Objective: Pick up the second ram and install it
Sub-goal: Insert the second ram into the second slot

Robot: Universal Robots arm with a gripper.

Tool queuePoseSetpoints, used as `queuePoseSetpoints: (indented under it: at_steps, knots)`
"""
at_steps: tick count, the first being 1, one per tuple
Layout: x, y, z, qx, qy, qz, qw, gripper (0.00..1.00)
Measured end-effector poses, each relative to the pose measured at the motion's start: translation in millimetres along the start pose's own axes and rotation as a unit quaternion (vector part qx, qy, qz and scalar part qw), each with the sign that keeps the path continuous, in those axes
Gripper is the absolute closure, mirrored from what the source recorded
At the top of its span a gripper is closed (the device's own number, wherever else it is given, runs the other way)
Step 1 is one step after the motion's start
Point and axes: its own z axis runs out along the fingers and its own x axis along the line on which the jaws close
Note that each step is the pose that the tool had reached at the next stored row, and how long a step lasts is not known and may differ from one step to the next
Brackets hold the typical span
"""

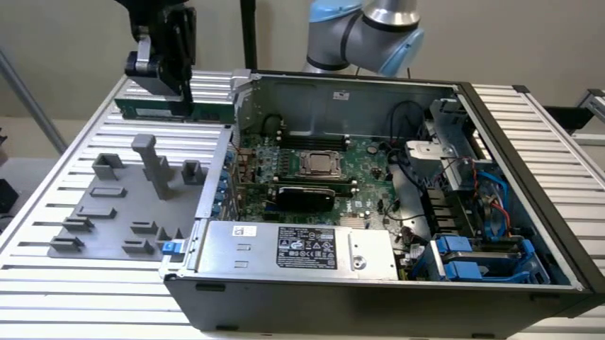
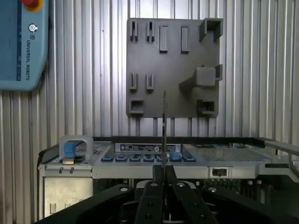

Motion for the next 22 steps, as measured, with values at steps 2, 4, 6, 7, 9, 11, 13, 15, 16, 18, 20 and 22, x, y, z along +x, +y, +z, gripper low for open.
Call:
queuePoseSetpoints:
  at_steps: [2, 4, 6, 7, 9, 11, 13, 15, 16, 18, 20, 22]
  knots:
    - [-0.1, -9.0, -0.2, 0.0, -0.0017, 0.0, 1.0, 1.0]
    - [-0.2, -18.0, -0.5, 0.0, -0.0023, 0.0, 1.0, 1.0]
    - [-0.3, -27.1, -0.6, -0.0001, -0.0025, 0.0, 1.0, 1.0]
    - [-0.4, -31.6, -0.4, 0.0, -0.0026, 0.0, 1.0, 1.0]
    - [-0.5, -40.7, 0.0, -0.0001, -0.0025, 0.0, 1.0, 1.0]
    - [-0.6, -50.1, 0.9, -0.0002, -0.0025, 0.0, 1.0, 1.0]
    - [-0.6, -59.2, 2.0, -0.0004, -0.0025, 0.0, 1.0, 1.0]
    - [-0.8, -68.3, 3.7, -0.0006, -0.0025, 0.0, 1.0, 1.0]
    - [-1.1, -72.9, 4.7, -0.0007, -0.0025, 0.0, 1.0, 1.0]
    - [-2.0, -81.8, 6.5, -0.0008, -0.0025, 0.0, 1.0, 1.0]
    - [-3.0, -91.2, 8.5, -0.0009, -0.0025, 0.0, 1.0, 1.0]
    - [-4.1, -100.3, 10.6, -0.0009, -0.0025, 0.0, 1.0, 1.0]
